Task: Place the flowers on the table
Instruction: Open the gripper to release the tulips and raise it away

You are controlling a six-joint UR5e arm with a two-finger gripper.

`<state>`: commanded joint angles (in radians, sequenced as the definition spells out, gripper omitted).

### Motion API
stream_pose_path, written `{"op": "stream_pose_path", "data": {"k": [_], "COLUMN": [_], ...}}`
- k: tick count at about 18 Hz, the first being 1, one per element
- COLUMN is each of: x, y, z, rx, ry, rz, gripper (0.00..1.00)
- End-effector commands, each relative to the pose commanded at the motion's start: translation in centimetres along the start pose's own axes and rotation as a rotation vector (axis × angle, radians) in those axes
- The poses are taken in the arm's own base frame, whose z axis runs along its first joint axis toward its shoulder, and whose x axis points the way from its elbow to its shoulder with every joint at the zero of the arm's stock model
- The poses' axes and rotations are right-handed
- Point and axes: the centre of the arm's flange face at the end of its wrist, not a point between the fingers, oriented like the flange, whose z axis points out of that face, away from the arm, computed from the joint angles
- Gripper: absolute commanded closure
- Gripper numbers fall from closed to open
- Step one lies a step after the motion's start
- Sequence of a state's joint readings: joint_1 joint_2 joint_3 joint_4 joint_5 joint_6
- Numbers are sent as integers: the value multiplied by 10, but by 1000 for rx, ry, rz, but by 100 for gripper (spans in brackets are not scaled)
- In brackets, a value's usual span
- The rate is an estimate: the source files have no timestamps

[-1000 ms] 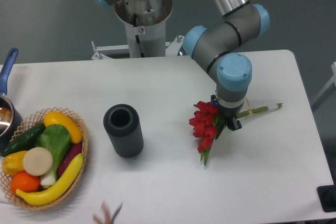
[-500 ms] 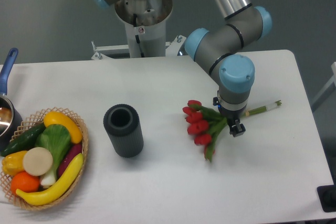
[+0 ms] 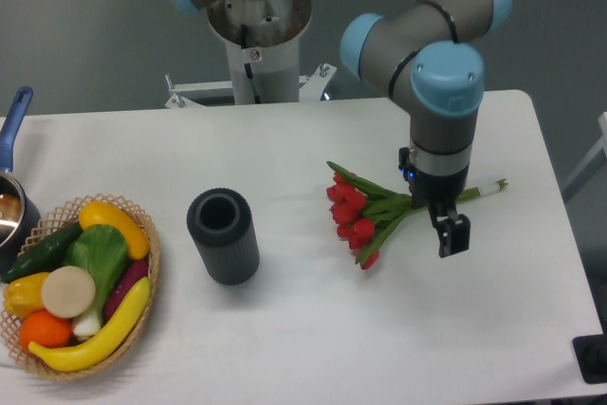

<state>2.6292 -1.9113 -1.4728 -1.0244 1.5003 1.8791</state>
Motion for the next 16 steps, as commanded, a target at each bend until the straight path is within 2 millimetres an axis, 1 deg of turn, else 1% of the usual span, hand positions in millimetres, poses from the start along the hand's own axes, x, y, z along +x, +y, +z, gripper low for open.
{"op": "stream_pose_path", "data": {"k": [3, 5, 6, 7, 9, 10, 12, 13, 16], "x": [-9, -8, -7, -4, 5, 10, 20, 22, 23], "y": [11, 26, 29, 34, 56, 67, 86, 90, 91], "z": [-23, -28, -30, -29, -35, -34, -38, -38, -39], "rx": [40, 91, 100, 103, 113, 124, 153, 167, 177], "ry": [56, 80, 84, 94, 117, 129, 129, 124, 120], "rz": [-11, -41, -37, -23, 19, 49, 74, 70, 66], "gripper": [0, 0, 0, 0, 0, 0, 0, 0, 0]}}
